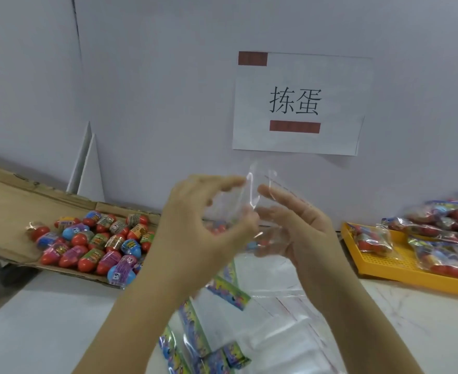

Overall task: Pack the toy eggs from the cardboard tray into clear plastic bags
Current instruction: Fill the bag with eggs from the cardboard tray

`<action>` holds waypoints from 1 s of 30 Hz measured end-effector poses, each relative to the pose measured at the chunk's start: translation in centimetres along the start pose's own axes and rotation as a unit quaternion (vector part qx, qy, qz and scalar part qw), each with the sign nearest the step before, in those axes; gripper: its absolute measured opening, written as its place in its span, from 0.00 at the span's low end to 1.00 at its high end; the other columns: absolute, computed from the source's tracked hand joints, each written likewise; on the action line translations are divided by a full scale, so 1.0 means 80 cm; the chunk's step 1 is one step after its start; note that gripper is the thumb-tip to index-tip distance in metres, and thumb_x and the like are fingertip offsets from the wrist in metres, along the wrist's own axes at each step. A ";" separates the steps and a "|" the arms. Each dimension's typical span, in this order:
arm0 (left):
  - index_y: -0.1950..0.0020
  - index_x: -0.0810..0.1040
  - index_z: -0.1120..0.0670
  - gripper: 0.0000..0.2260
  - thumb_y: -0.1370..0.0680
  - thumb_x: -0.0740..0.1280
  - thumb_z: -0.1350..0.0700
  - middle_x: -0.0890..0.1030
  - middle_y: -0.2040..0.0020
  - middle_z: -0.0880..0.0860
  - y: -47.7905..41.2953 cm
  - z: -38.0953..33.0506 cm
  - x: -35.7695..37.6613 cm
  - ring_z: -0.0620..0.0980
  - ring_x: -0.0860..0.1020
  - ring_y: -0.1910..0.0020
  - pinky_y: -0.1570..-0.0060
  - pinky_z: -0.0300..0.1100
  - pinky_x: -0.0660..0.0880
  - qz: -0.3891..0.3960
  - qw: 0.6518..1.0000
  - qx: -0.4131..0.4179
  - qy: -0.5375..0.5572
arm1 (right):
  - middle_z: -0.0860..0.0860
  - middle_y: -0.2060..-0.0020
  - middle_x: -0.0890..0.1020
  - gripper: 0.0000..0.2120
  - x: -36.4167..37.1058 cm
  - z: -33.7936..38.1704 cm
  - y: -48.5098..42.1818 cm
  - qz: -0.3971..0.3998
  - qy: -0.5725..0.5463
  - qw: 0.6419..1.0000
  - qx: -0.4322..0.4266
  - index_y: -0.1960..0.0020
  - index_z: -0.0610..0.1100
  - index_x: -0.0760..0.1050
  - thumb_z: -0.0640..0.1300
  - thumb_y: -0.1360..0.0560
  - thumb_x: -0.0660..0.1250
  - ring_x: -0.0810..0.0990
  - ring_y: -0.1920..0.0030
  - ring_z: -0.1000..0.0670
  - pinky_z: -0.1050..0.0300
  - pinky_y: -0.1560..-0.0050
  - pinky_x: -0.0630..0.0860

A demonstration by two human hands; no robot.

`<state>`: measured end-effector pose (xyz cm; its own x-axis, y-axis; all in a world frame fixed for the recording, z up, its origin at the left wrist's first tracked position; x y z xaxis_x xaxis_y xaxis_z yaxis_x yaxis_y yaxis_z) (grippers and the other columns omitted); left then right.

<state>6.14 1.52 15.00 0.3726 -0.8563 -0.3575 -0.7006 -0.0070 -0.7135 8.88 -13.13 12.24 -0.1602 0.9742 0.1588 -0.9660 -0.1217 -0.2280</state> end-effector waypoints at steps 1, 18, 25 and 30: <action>0.44 0.73 0.34 0.15 0.29 0.69 0.38 0.76 0.47 0.36 -0.003 0.015 -0.003 0.33 0.72 0.52 0.54 0.27 0.67 0.022 0.996 -0.081 0.011 | 0.43 0.57 0.86 0.14 -0.001 -0.002 -0.003 0.029 0.028 0.999 -0.001 0.42 0.47 0.79 0.35 0.22 0.61 0.81 0.67 0.44 0.53 0.66 0.80; 0.64 0.86 0.56 0.07 0.41 0.75 0.58 0.86 0.60 0.58 -0.006 0.094 -0.046 0.50 0.85 0.64 0.66 0.36 0.80 0.008 0.901 -0.339 0.270 | 0.53 0.41 0.73 0.17 0.073 -0.182 -0.045 0.120 0.663 0.739 0.004 0.36 0.55 0.72 0.57 0.24 0.59 0.67 0.37 0.47 0.43 0.34 0.52; 0.61 0.86 0.55 0.10 0.41 0.75 0.57 0.86 0.62 0.55 -0.008 0.075 -0.039 0.48 0.85 0.64 0.68 0.33 0.78 0.044 0.913 -0.312 0.257 | 0.56 0.47 0.79 0.16 0.034 -0.111 -0.057 -0.106 0.407 0.902 -0.094 0.36 0.56 0.71 0.49 0.23 0.65 0.75 0.45 0.53 0.53 0.34 0.66; 0.59 0.85 0.56 0.11 0.41 0.76 0.58 0.86 0.62 0.56 -0.006 0.072 -0.032 0.50 0.86 0.62 0.65 0.35 0.80 0.059 0.912 -0.318 0.254 | 0.48 0.57 0.84 0.13 0.010 0.017 -0.031 -0.063 0.043 0.963 -0.260 0.40 0.50 0.70 0.48 0.24 0.58 0.83 0.58 0.49 0.61 0.57 0.76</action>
<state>9.05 6.69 12.82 0.0556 -0.9980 0.0310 -0.9887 -0.0593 -0.1377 10.88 -12.33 14.21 -0.0099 0.9898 0.1421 -0.7410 0.0882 -0.6657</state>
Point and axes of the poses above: each hand's wrist, its own y-axis away from the middle knuckle, its own x-axis out of the palm, z = x × y, the point moved 5 cm from there along -y, towards the middle knuckle
